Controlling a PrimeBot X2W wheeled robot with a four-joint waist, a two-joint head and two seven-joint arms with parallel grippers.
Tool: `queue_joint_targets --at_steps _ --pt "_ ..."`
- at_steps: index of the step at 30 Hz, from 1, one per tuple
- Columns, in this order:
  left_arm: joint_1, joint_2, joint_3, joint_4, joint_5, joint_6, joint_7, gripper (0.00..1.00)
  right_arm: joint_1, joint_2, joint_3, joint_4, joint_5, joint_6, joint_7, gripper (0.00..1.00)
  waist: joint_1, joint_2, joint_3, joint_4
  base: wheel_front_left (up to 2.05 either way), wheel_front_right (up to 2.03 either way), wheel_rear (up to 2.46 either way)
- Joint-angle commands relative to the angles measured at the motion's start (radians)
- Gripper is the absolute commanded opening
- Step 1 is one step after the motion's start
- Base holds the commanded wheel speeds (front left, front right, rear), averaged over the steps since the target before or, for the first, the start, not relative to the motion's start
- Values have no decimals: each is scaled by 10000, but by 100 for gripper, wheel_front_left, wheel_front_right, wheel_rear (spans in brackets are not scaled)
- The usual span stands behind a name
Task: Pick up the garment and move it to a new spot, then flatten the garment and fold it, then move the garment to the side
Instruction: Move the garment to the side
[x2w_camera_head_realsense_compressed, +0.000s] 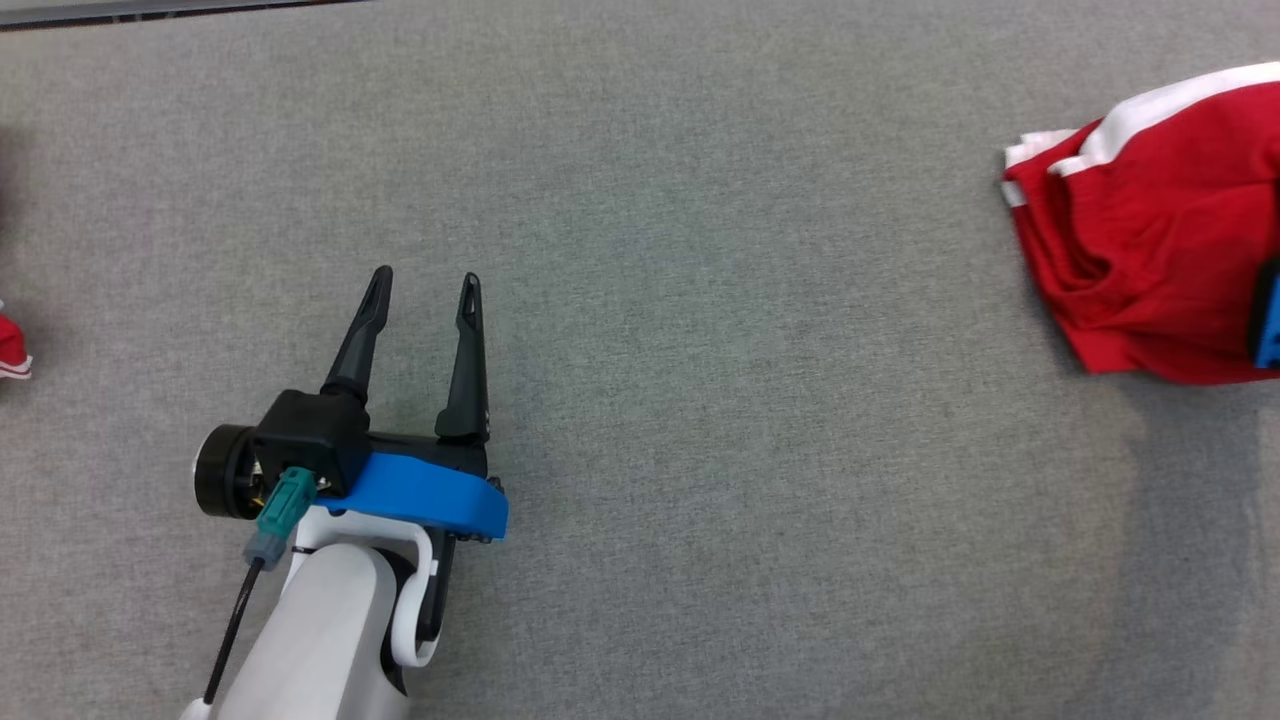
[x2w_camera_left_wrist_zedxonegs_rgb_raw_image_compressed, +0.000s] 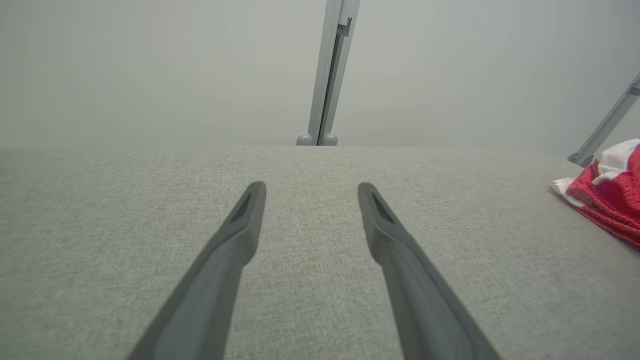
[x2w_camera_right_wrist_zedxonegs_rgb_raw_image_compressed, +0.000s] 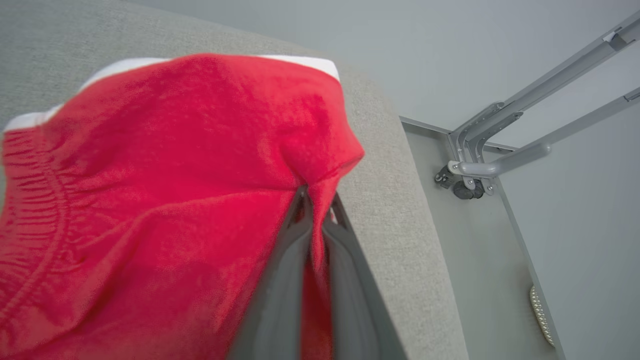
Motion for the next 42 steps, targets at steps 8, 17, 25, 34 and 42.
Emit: queue_joint_targets --at_steps 8,17,25,34,42 --pt "85 168 52 -384 43 178 149 100 -589 -1259 -46 582 -242 -2 64 18 0 0 446 330 0 0 0" --pt "31 229 0 -353 -4 236 181 100 -954 -826 -391 530 -779 -2 -372 100 0 0 297 121 0 0 0" --pt "-370 264 -121 162 -44 48 34 100 -939 -93 -167 -323 -573 -2 -602 100 0 0 -316 84 0 0 0" --pt "-882 118 414 1392 -408 128 -405 100 -72 745 400 -1426 188 -2 -1263 100 0 0 -1360 405 0 0 0" --pt "-358 -81 843 2162 -716 128 -614 100 1525 2182 418 -2801 512 -2 -1857 100 0 0 -2263 846 0 0 0"
